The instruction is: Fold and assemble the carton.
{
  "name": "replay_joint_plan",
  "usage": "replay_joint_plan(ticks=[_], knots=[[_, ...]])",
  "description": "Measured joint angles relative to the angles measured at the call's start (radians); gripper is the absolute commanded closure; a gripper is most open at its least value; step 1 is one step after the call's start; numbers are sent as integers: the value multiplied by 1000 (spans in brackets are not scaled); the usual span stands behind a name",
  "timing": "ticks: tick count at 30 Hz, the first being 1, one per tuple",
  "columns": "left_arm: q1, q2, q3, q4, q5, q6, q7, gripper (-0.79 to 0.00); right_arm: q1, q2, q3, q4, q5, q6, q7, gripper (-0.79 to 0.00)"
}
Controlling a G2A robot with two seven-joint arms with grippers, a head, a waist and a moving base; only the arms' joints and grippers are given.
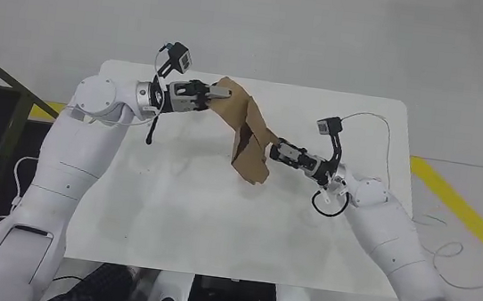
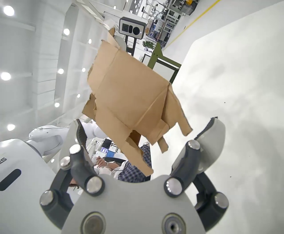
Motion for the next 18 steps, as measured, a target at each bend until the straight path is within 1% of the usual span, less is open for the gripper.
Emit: replay_joint_plan(ticks=[1, 2, 3, 5, 6, 8, 13, 14, 15, 16, 17, 18], knots=[[1, 0, -2, 2, -2, 0, -1, 0, -1, 0, 2, -1, 4, -4, 5, -785], [1, 1, -3, 3, -4, 0, -2, 0, -1, 0, 4, -2, 8, -8, 10, -453], [1, 1, -4, 5, -5, 1, -4, 0, -2, 0, 7, -2, 11, -11, 17, -342], [2, 1, -5, 9, -8, 2, -6, 0, -2, -1, 9, -1, 15, -13, 23, -148], [1, 1, -6, 11, -11, 2, -7, 0, -2, -2, 11, 0, 17, -13, 25, -139], [1, 1, -6, 14, -15, 3, -9, 0, -2, -3, 12, 6, 16, -11, 24, -172], [-3, 1, -9, 19, -27, 2, -14, 0, 4, -9, 10, 35, -19, 6, 8, -197], [-4, 2, -9, 19, -29, 2, -15, 0, 5, -10, 9, 39, -22, 8, 5, -228], [-4, 2, -10, 19, -30, 2, -15, 0, 5, -11, 8, 44, -26, 10, 3, -339], [-4, 2, -11, 19, -32, 2, -15, 0, 6, -12, 8, 52, -34, 14, 1, -391], [-5, 2, -13, 18, -34, 2, -14, 0, 8, -12, 8, 60, -44, 17, -2, -493], [-6, 2, -14, 17, -35, 2, -13, 0, 11, -13, 8, 69, -58, 19, -9, -542]])
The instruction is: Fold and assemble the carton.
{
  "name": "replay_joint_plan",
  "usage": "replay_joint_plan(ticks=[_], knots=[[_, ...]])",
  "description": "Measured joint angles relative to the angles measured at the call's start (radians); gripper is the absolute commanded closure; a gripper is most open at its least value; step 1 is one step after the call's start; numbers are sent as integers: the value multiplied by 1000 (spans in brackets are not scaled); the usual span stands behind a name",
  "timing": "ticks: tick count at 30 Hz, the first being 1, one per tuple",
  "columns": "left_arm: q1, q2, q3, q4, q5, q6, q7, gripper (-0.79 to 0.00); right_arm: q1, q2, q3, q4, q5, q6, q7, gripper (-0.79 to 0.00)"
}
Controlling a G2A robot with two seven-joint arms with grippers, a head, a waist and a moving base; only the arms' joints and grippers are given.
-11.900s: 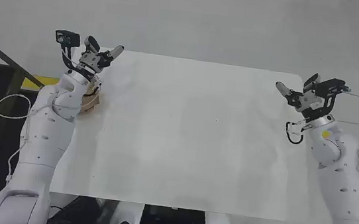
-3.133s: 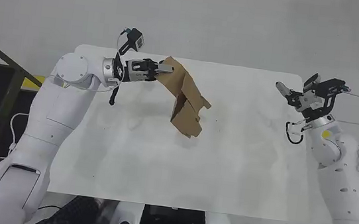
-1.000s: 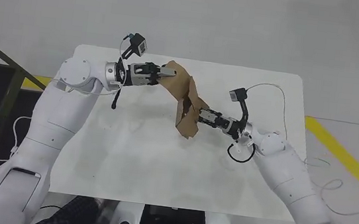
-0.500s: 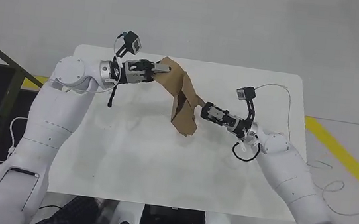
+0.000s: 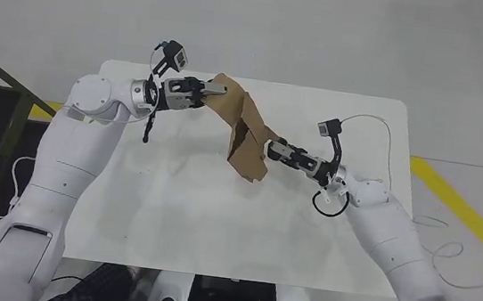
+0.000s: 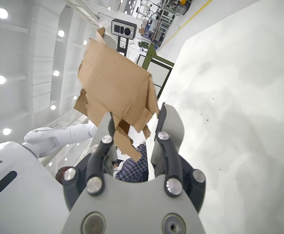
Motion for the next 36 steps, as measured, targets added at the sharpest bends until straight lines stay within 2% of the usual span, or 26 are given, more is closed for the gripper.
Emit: replay_joint_plan(ticks=[4, 14, 17, 23, 25, 28, 31, 34, 36], knots=[[-2, 1, -7, -7, -8, 2, 1, 0, 0, -4, -1, 21, -18, 4, -16, -779], [7, 2, -4, -28, -18, 9, -7, 0, 4, -32, -21, 43, 67, -19, 10, -785], [7, 2, -5, -21, -25, 11, -12, 0, 7, -41, -23, 49, 99, -37, 14, -736], [5, 0, 4, -6, -37, 15, -18, 0, 21, -55, -28, 64, 143, -45, 47, -690], [3, -2, 9, -4, -42, 15, -20, 0, 28, -59, -30, 77, 143, -43, 50, -628], [0, -3, 13, -4, -44, 14, -26, 0, 35, -66, -33, 96, 143, -41, 46, -391], [0, -4, 18, -4, -45, 14, -31, 0, 40, -73, -35, 106, 150, -43, 49, -200], [1, -4, 22, 2, -47, 15, -32, 0, 45, -77, -34, 111, 151, -44, 49, -55], [0, -4, 22, 8, -48, 15, -31, 0, 47, -78, -30, 116, 150, -46, 47, -18]])
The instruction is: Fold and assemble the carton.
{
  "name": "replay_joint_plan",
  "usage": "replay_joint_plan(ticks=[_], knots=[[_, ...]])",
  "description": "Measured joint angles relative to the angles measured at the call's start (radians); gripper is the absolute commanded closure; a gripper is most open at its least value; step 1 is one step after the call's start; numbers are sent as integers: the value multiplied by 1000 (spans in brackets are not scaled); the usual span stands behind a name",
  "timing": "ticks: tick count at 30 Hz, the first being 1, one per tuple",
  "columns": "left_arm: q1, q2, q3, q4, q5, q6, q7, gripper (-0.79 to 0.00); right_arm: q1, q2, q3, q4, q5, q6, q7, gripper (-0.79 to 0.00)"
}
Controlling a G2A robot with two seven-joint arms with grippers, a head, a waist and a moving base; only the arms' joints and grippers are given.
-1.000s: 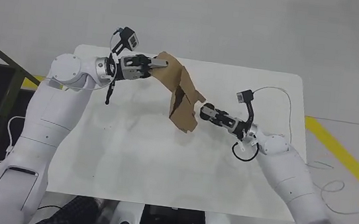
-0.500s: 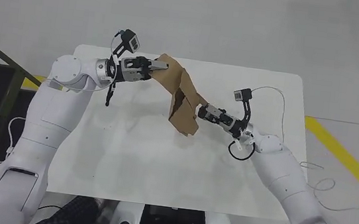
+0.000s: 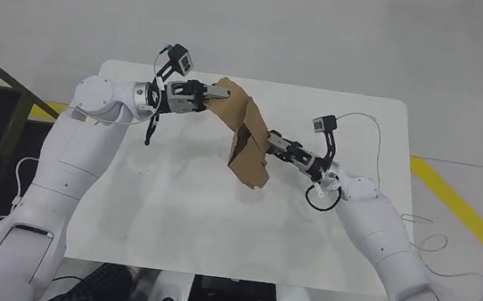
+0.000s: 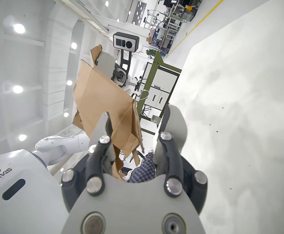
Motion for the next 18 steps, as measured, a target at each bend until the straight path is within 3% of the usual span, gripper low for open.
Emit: replay_joint_plan(ticks=[12, 13, 14, 15, 16, 18], knots=[[-9, 3, -12, 46, -12, -1, -21, 0, -15, 5, 25, -25, 30, 11, 11, 0], [-10, 3, -14, 52, -15, -1, -24, -37, -17, 6, 28, -29, 33, 13, 12, 0], [-12, 3, -16, 58, -18, -2, -27, -139, -19, 7, 30, -34, 37, 14, 14, 0], [-15, 3, -17, 64, -21, -3, -33, -320, -21, 9, 34, -40, 40, 18, 18, 0], [-16, 3, -18, 69, -22, -5, -39, -785, -23, 11, 37, -45, 42, 20, 20, 0], [-20, 4, -19, 77, -24, -8, -52, -785, -26, 14, 42, -52, 43, 23, 23, 0]])
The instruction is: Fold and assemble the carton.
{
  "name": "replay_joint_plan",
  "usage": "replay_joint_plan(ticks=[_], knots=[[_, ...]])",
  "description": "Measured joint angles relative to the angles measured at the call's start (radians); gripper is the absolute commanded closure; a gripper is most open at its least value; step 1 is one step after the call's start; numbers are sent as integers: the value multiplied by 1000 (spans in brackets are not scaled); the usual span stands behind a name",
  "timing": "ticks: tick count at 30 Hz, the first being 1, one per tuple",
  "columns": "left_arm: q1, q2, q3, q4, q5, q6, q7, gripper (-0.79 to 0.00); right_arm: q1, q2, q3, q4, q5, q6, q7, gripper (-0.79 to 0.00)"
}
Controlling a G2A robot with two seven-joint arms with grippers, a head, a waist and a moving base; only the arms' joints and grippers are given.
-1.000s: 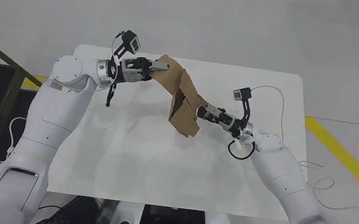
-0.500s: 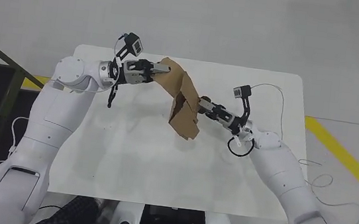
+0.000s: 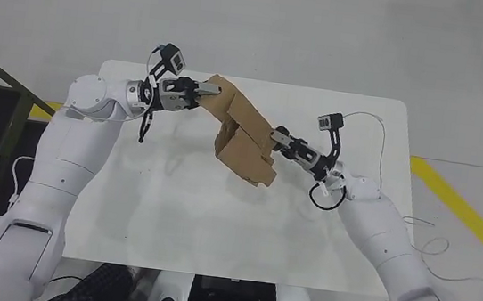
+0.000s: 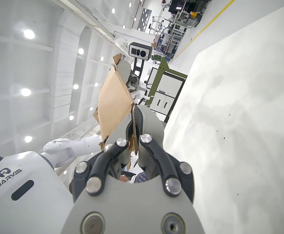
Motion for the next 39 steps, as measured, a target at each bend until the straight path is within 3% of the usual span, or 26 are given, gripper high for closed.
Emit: replay_joint_plan(ticks=[6, 13, 24, 34, 36, 39], knots=[[-14, 0, -9, 41, -30, -6, -25, -785, -3, 9, 16, -14, -19, -1, -1, 0], [-1, 10, -43, 58, 1, -29, 19, -785, 25, 26, 55, 22, -156, -19, -58, 0], [100, 18, -18, -82, 135, -3, 116, -785, -5, 57, 139, -119, -457, 122, -331, 0], [136, 11, 37, -174, 208, 13, 207, -785, -76, 68, 175, -271, -574, 227, -449, 0], [143, 9, 41, -194, 219, 3, 229, -554, -85, 66, 174, -286, -579, 238, -463, 0], [150, 8, 54, -215, 255, -2, 257, -388, -94, 62, 169, -297, -581, 246, -482, 0]])
